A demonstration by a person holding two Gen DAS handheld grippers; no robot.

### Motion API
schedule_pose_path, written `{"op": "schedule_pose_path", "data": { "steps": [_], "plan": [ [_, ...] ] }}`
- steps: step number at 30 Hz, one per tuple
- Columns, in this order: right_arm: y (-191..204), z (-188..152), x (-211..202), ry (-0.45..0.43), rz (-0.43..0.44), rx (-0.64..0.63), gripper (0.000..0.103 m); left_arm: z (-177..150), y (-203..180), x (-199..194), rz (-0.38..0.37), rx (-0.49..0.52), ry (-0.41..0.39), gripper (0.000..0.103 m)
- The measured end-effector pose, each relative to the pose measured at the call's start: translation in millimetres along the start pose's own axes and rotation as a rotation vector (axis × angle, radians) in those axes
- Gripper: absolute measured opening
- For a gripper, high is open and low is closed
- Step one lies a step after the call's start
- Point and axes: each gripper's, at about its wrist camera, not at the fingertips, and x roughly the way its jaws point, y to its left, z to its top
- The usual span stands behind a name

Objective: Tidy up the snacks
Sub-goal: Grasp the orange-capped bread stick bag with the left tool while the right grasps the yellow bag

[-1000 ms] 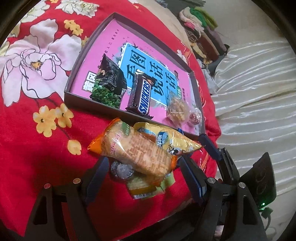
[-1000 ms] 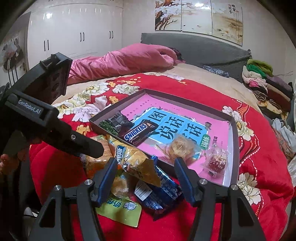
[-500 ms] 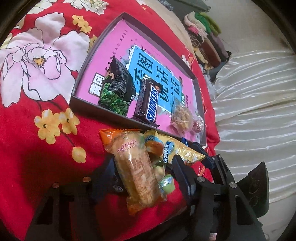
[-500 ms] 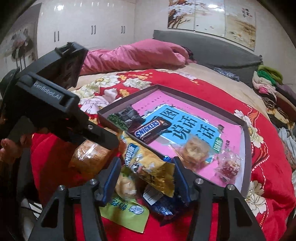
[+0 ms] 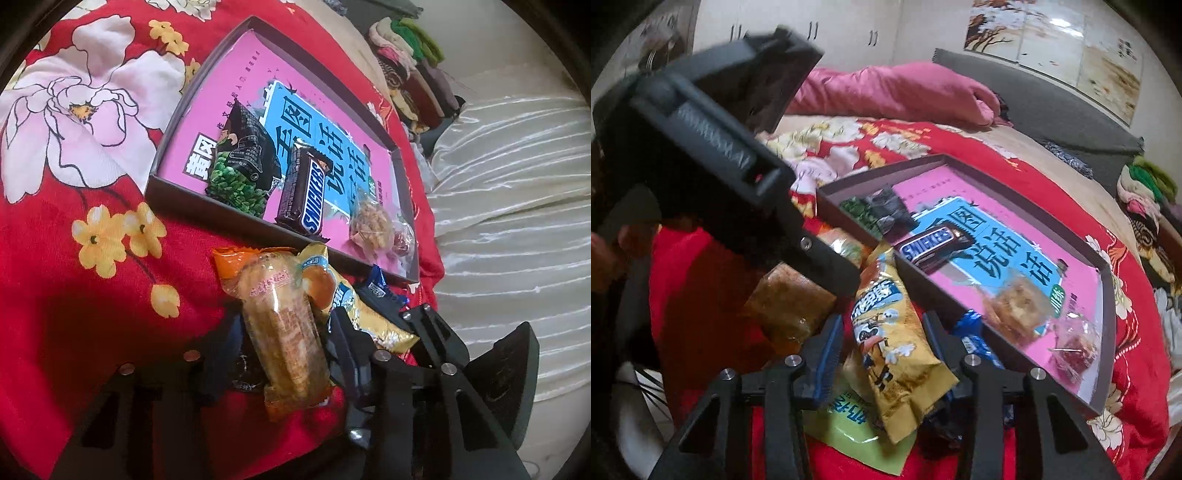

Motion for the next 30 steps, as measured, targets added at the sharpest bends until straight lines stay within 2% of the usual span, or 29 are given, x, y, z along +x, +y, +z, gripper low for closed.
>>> {"op": "schedule_pose_path", "data": {
  "steps": [3,11,22,30],
  "plan": [
    [0,0,5,0.01,0.005,0.006,0.037,-1,2,0,0.004,0.004,0.002,0.038],
    [-22,-1,-11,-0.05,0.048,0.129,0.025,-1,1,-3,-0.023,0.007,-0.003,0.029],
    [-42,-3,-35,-0.133,0.08,0.241,0.024,2,-12,-21,-0.062,0.034,-0.043,0.024],
    [-50,-3,-40,-0.149,0.065,0.285,0.024,3,-28,-34,-0.058,0.071,-0.082,0.023]
  ]
}}
